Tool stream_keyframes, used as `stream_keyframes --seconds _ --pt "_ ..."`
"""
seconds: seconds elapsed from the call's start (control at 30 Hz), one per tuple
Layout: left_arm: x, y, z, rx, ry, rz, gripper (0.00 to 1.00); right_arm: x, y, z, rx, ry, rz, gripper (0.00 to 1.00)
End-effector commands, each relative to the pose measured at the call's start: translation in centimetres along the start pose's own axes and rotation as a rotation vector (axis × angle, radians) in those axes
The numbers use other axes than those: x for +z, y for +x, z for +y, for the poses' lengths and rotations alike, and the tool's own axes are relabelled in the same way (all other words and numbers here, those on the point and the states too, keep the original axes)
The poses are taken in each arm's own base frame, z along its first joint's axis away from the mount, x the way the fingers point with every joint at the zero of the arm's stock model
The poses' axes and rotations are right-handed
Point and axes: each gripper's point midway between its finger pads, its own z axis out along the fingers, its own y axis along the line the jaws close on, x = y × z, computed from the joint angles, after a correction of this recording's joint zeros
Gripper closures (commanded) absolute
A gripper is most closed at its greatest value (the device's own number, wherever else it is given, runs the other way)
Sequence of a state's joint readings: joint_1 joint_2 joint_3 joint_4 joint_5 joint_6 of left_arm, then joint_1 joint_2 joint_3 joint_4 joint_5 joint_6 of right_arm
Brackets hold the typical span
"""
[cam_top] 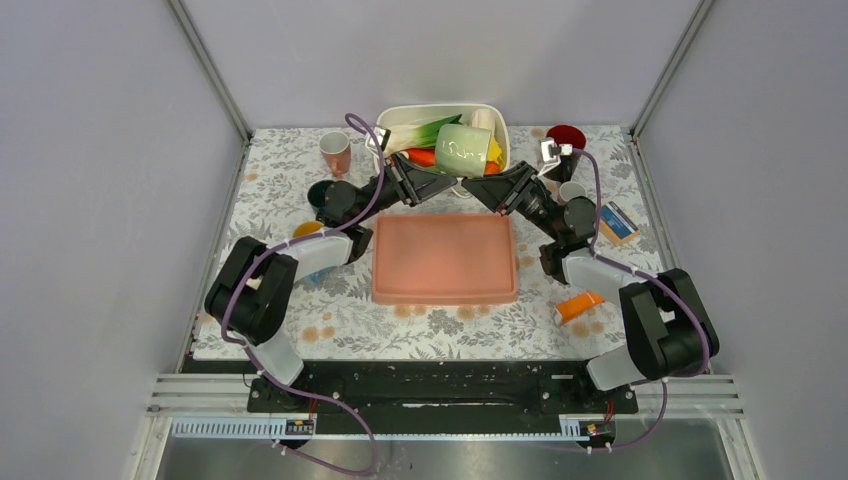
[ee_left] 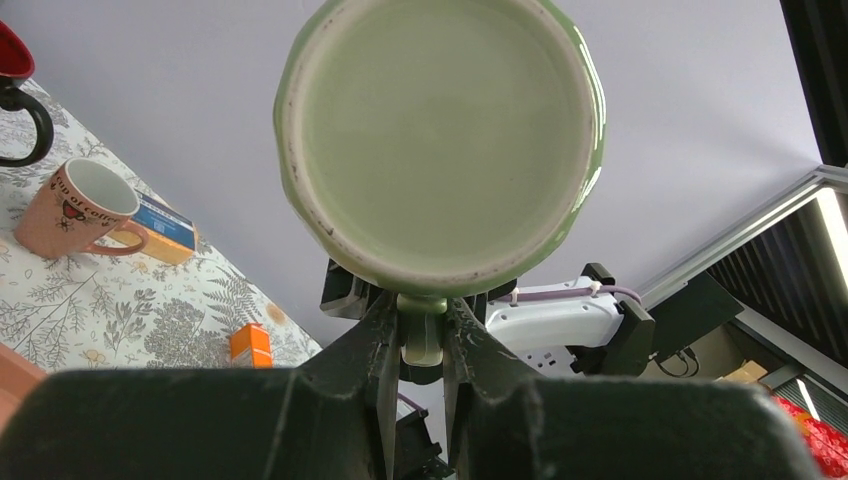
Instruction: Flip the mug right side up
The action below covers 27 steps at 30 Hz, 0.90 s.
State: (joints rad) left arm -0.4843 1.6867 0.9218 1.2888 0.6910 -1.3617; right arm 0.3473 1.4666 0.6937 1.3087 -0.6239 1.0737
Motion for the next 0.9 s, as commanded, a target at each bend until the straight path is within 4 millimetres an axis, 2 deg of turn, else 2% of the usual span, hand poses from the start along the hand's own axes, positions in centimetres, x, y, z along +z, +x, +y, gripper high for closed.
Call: stream_keyframes --seconds 0.0,0.33,0.57,0.63,0.73,0.8,0.87 --pt "0.5 -0.6 -4.1 0.130 0.151 -0.047 1.00 1.2 -1.8 2.0 -0.030 -0.075 -0.064 0.51" --pt "0.8 1.2 -3.9 0.116 0.153 -0.009 1.00 1.1 -2.0 1.2 -0.013 -0.042 -0.082 0.65" --pt "0.7 2.0 -3.8 0.117 0.153 0.011 1.00 0.9 -2.4 1.4 0.002 -0.039 -0.105 0.67" --pt "0.7 2.2 -3.8 0.119 0.155 0.018 1.00 0.9 -2.6 1.3 0.008 -0.032 -0.113 0.72" --pt "0.7 2.5 -3.8 0.117 0.156 0.028 1.00 0.7 -3.1 1.2 0.007 -0.026 -0.125 0.86" --pt "0.8 2.5 -3.9 0.113 0.160 0.031 0.88 0.6 -3.5 1.2 0.002 -0.022 -0.131 0.98" --pt "0.9 2.5 -4.0 0.109 0.163 0.032 0.75 0.4 -4.0 1.2 -0.014 -0.017 -0.139 1.00"
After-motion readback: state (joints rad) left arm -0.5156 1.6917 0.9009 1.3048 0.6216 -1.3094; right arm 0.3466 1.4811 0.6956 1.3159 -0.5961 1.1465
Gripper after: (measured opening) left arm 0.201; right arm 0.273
